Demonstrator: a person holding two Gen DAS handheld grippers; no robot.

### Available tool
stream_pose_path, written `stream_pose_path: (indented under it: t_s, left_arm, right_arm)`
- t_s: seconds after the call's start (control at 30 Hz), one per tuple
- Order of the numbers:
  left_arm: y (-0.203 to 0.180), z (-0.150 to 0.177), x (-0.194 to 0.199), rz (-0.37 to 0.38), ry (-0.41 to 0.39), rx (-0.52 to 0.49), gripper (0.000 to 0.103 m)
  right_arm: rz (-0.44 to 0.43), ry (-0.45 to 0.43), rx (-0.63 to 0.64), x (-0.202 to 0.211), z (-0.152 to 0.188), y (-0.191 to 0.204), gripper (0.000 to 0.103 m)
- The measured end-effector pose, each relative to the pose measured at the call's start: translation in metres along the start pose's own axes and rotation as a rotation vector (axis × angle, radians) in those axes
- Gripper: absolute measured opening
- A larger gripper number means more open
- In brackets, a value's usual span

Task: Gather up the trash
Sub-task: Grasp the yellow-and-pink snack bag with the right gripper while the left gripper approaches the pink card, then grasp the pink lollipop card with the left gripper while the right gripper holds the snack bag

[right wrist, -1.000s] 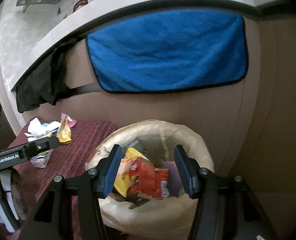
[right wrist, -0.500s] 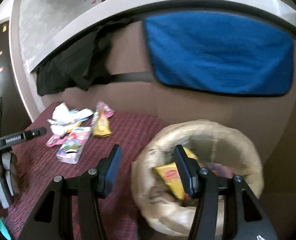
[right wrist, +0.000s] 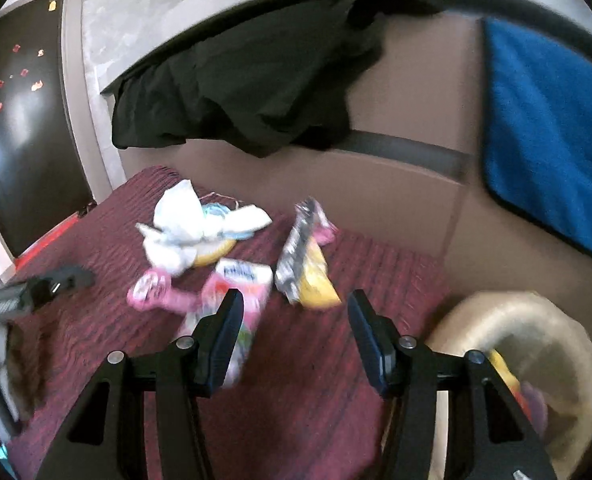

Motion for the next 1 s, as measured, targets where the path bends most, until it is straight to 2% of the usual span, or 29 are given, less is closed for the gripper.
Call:
stream_pose_path:
  t_s: [0.23, 0.33, 0.4, 0.47, 0.63, 0.83, 1.0]
  left_arm:
    - [0.003, 0.0, -0.003, 0.013, 0.018, 0.0, 0.057]
    - [0.003, 0.002, -0.009, 0.017, 0.041, 0.002, 0.057]
    - [0.001, 0.003, -0.013, 0.02, 0.05, 0.006, 0.057]
    - [0.0, 0.003, -0.016, 0.027, 0.056, 0.011, 0.057]
    - [-0.007, 0.006, -0.027, 0.041, 0.077, 0.017, 0.057]
    - [-0.022, 0.016, -0.03, 0.058, 0.103, 0.001, 0.057]
    - [-0.034, 0.024, -0.03, 0.064, 0.118, -0.015, 0.057]
  right_arm:
    - [-0.03, 0.111, -0.068, -0.09, -0.02, -0.008, 0.05]
    - [-0.016, 0.156, -0.072, -0.118, -0.024, -0.015, 0.05]
    - [-0.036, 0.193, -0.093, -0.131, -0.023, -0.02, 0.046]
    - [-0.078, 0.219, -0.123, -0.136, -0.017, -0.025, 0.037]
    - [-0.144, 0.184, -0.142, -0.108, 0.0, -0.031, 0.024]
    - [-0.187, 0.117, -0.203, -0.049, 0.015, -0.038, 0.023]
    - [-0.191, 0.09, -0.178, -0.014, 0.022, -0.028, 0.023]
Point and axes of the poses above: each gripper's, at about its wrist camera, not at the fingertips, and x roughly against the way its jaws point, y to its left, z to its underside, the point moved 7 cm from there along -x, roughly the way its jaws point, and after that the axes turned 9 degrees about x, right-handed, at the moved point
